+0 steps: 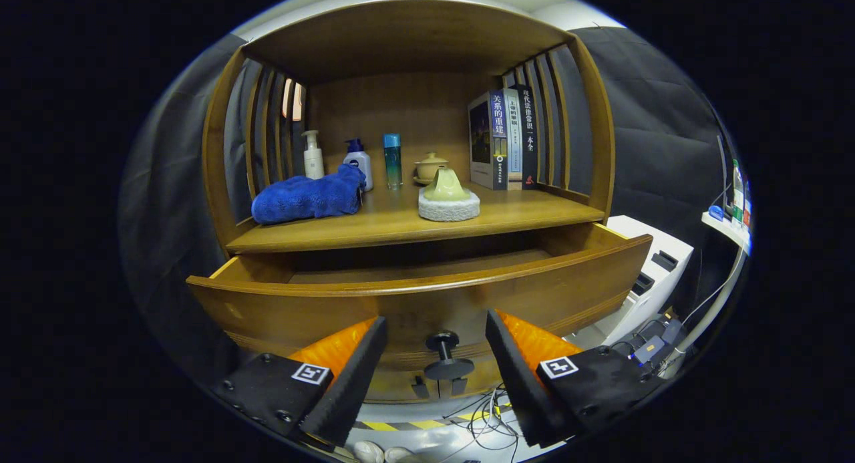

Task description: Pull open the drawer, take out the items inside it, and place them on the countertop above the cabinet.

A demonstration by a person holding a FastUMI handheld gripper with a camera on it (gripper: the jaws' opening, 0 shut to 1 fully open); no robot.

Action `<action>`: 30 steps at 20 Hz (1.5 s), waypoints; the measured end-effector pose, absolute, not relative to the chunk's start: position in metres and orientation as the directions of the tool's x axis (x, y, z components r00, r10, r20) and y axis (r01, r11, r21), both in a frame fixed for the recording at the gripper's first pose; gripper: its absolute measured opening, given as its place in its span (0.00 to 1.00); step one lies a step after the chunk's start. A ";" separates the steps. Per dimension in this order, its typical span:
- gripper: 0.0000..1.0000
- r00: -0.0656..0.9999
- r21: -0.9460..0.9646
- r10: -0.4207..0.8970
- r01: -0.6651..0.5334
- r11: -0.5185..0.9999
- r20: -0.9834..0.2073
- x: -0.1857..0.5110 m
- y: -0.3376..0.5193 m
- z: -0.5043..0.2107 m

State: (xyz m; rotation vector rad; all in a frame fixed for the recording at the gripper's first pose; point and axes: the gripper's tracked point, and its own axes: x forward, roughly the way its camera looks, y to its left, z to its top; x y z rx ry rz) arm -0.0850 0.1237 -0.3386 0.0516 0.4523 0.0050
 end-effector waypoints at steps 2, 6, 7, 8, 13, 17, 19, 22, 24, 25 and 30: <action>0.99 0.900 0.047 0.016 0.006 0.999 -0.437 -0.073 0.124 -0.340; 0.99 0.902 0.046 0.015 0.006 0.999 -0.432 -0.053 0.127 -0.342; 0.99 0.903 0.044 0.015 0.005 0.999 -0.430 -0.048 0.128 -0.343; 0.99 0.904 0.043 0.015 0.004 0.999 -0.428 -0.043 0.128 -0.343; 0.99 0.907 0.039 0.013 0.003 0.999 -0.420 -0.021 0.130 -0.346; 0.98 0.911 0.039 0.016 0.000 0.999 -0.412 -0.015 0.129 -0.346; 0.98 0.915 0.041 0.022 -0.006 0.999 -0.403 -0.013 0.129 -0.347; 0.98 0.914 0.051 0.029 -0.009 0.999 -0.405 -0.014 0.129 -0.348; 0.98 0.912 0.053 0.033 -0.012 0.999 -0.410 -0.013 0.128 -0.347; 0.98 0.909 0.056 0.032 -0.010 0.998 -0.415 -0.014 0.128 -0.348; 0.99 0.917 0.123 0.050 -0.001 0.992 -0.397 -0.015 0.130 -0.325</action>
